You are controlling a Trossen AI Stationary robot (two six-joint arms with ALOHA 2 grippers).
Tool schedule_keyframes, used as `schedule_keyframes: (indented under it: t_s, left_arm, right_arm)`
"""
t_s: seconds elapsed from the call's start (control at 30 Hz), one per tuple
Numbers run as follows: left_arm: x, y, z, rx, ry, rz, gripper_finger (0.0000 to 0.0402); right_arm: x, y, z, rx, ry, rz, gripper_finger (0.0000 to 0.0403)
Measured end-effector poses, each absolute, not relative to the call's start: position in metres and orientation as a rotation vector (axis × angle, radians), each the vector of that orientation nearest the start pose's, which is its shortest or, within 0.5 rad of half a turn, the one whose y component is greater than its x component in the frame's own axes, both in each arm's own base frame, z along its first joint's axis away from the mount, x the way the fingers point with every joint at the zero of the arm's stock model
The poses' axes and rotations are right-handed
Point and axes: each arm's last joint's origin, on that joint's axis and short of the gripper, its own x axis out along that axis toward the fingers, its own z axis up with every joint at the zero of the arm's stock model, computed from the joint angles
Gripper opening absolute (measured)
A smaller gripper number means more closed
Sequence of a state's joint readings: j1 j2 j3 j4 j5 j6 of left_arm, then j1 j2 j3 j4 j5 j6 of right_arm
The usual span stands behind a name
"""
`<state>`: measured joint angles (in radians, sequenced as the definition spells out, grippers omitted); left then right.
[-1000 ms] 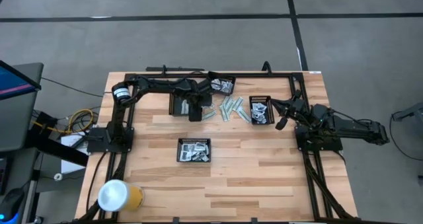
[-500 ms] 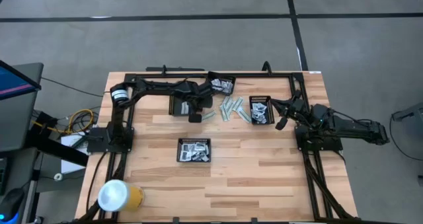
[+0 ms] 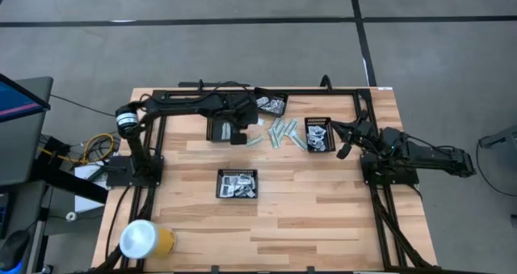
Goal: Pick & Place First Aid Supplies
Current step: Put the white towelette pack into the bottom black bin
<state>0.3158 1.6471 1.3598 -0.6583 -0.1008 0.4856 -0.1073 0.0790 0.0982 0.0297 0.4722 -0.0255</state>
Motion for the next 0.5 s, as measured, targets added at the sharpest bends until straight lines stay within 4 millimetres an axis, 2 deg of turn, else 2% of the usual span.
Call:
schedule_keyframes:
  t_s: [0.27,0.5]
  left_arm:
    - [0.314,0.080,0.313,0.325,0.899,0.120,0.0005]
    - [0.300,0.040,0.329,0.302,0.882,0.037,0.0005]
  right_arm:
    - [0.092,-0.023,0.194,-0.016,-0.041,-0.580,0.0008]
    - [0.092,-0.023,0.194,-0.016,-0.041,-0.580,0.0008]
